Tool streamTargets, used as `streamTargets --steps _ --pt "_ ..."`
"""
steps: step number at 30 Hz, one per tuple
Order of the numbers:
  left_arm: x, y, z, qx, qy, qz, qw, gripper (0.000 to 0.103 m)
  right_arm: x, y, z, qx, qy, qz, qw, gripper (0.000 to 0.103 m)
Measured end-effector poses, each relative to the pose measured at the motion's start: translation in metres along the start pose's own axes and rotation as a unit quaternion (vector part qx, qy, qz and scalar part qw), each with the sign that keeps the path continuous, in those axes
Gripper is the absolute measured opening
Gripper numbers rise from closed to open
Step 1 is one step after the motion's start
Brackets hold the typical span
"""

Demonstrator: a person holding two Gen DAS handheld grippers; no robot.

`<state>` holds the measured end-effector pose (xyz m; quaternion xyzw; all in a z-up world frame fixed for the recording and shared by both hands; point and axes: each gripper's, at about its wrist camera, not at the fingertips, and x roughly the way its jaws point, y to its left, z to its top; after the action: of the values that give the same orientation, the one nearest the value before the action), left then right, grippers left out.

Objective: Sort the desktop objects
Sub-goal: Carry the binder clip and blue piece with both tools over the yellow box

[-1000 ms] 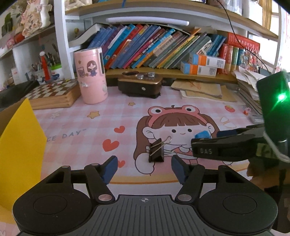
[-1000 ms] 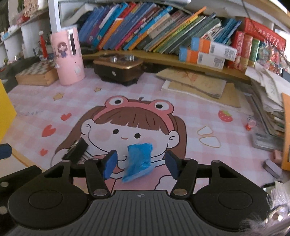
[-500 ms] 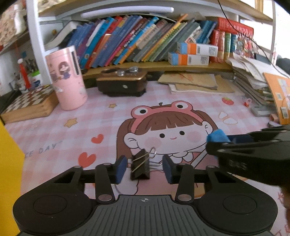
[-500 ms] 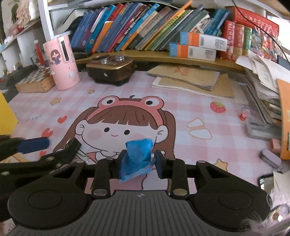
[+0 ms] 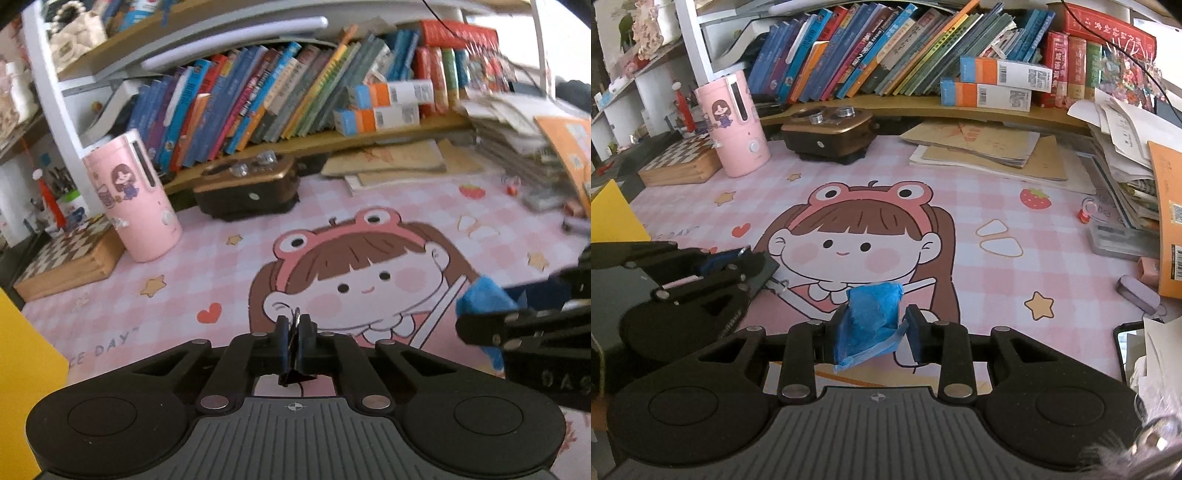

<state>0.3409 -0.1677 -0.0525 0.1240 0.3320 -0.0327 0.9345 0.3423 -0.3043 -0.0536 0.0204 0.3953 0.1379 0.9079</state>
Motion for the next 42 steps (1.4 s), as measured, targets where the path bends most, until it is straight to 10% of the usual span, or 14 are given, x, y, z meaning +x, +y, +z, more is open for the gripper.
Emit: streamTargets --steps 26,42 --pt "-0.140 0.083 -0.063 -0.228 -0.014 -0.052 0.9721 0.003 -0.064 0.051 -0.029 -0.032 0.010 0.061 0.998 0.030" --pt "-0.203 0.127 -0.123 -0.262 -0.027 -0.049 0.9635 0.003 -0.095 0.127 -0.063 -0.063 0.015 0.087 0.994 0.030"
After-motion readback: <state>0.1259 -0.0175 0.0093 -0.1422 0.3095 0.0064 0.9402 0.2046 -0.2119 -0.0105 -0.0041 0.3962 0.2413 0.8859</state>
